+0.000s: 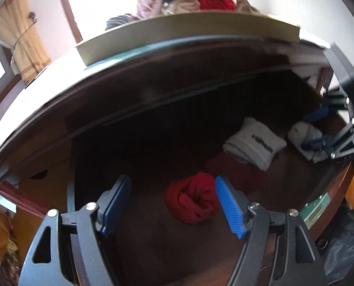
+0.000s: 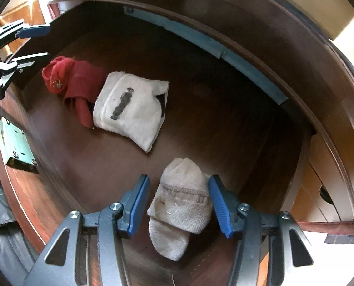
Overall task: Take underwear out of drawer
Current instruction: 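Grasp the grey-white sock with the right tool while left grasps the red sock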
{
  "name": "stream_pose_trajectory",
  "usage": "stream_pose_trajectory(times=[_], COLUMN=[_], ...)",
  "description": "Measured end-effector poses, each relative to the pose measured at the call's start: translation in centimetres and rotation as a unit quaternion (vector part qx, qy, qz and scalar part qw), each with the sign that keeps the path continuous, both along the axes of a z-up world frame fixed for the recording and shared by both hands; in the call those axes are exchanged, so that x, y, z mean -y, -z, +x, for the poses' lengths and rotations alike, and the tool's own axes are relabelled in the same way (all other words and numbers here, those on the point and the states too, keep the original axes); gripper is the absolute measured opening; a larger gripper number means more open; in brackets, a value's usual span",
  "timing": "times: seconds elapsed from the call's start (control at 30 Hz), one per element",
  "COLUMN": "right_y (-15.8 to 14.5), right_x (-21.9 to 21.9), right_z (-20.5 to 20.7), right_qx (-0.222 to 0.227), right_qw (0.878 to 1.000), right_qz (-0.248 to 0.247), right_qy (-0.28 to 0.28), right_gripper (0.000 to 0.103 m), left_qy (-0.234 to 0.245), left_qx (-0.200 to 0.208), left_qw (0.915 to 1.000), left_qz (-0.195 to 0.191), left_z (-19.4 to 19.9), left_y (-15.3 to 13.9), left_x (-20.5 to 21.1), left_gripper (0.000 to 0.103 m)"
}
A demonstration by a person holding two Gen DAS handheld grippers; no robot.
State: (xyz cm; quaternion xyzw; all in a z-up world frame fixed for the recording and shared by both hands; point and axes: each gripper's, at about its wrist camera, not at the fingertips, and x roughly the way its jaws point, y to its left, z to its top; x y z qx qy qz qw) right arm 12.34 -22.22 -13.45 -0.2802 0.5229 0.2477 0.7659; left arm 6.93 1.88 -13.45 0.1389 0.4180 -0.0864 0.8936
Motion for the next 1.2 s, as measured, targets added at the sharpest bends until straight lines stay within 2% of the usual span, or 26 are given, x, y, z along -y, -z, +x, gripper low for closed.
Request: stream_pose_trajectory(times=[0.2, 0.37, 0.6, 0.7, 0.9, 1.07, 1.13, 1.2], right_y=[0.9, 1.2, 1.8, 1.9, 2.5, 3.1, 3.3, 3.3], right_x=[-1.2, -1.8, -2.0, -2.1, -2.4, -2.7, -2.8, -2.9], right_z=[-0.5, -0.5, -0.4, -0.5, -0.5, -0.2, -0.3, -0.4], right_qx=[-0.002, -0.001, 0.0, 0.001, 0.004, 0.004, 0.009, 0.007], right_qw=[1.0, 1.0, 1.0, 1.0, 1.0, 1.0, 1.0, 1.0], right_qz=[-0.007, -0.011, -0.015, -0.015, -0.024, -0.028, -0.028, -0.027], right_qy=[-0.002, -0.001, 0.001, 0.001, 0.002, 0.001, -0.001, -0.003], right_gripper=[0.054, 0.054, 0.054, 0.054, 0.052, 0.05, 0.042, 0.04], left_qy=[0.032, 0.061, 0.098, 0.101, 0.099, 0.096, 0.092, 0.092], left_qx=[-0.037, -0.1, -0.181, -0.187, -0.19, -0.197, -0.192, -0.189], left_qw=[0.9978, 0.9925, 0.9783, 0.9764, 0.9764, 0.9755, 0.9769, 0.9776], left_qz=[0.045, 0.033, 0.023, 0.037, 0.029, 0.022, 0.015, 0.007], left_z=[1.0, 2.5, 4.6, 4.8, 5.1, 5.1, 5.0, 4.9], left_y=[0.8, 1.6, 2.9, 3.2, 3.3, 3.8, 3.7, 3.6], left_x=[1.1, 1.1, 1.4, 1.7, 1.6, 1.6, 1.4, 1.2], left_gripper=[0.074, 0.075, 0.075, 0.075, 0.075, 0.058, 0.055, 0.051])
